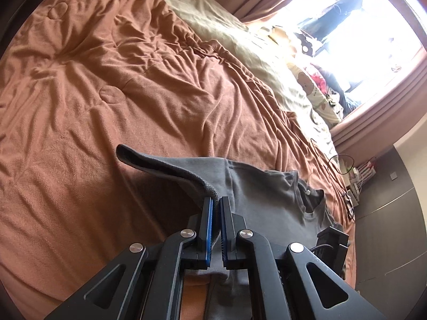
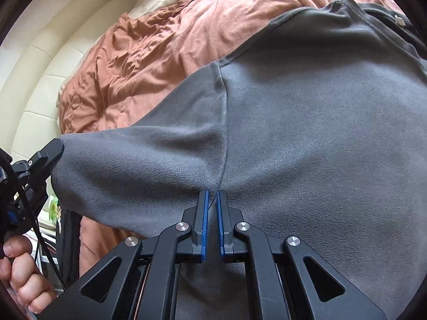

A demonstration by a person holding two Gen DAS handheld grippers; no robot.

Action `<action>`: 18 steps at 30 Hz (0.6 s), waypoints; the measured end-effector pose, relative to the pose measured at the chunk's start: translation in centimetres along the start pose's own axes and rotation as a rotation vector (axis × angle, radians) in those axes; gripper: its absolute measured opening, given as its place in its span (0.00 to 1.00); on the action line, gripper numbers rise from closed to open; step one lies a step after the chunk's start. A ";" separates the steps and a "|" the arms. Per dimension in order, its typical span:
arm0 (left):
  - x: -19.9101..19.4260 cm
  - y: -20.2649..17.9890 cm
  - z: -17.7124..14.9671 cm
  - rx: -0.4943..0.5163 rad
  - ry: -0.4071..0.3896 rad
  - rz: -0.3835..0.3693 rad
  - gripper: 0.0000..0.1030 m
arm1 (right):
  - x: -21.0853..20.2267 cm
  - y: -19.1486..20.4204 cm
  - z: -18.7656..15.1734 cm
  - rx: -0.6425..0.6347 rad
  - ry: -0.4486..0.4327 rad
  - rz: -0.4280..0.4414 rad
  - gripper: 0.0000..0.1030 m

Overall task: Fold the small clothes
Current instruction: 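Grasp the t-shirt side edge with the left gripper and fold it toward the collar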

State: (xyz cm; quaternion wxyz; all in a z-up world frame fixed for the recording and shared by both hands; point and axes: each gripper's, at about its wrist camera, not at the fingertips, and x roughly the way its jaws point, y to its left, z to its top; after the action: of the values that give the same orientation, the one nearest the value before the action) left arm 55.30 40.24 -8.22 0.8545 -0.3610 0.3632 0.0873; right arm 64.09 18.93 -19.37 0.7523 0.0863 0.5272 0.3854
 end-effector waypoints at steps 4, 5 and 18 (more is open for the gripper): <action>0.3 -1.9 0.1 0.025 0.001 -0.016 0.05 | -1.4 -0.7 -0.3 0.009 -0.031 -0.001 0.03; 0.4 -2.4 0.0 0.031 0.003 -0.021 0.05 | -1.8 -1.0 -0.2 0.017 -0.034 0.003 0.03; 4.4 -10.2 -2.1 0.140 0.085 -0.088 0.05 | -9.1 -4.8 -1.9 0.058 -0.141 -0.028 0.46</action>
State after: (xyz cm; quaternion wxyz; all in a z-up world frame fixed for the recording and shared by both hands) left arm 61.53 30.94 -6.60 0.8643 -0.3195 0.3883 0.0086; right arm 63.49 8.96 -16.12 0.7901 0.1275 0.4852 0.3522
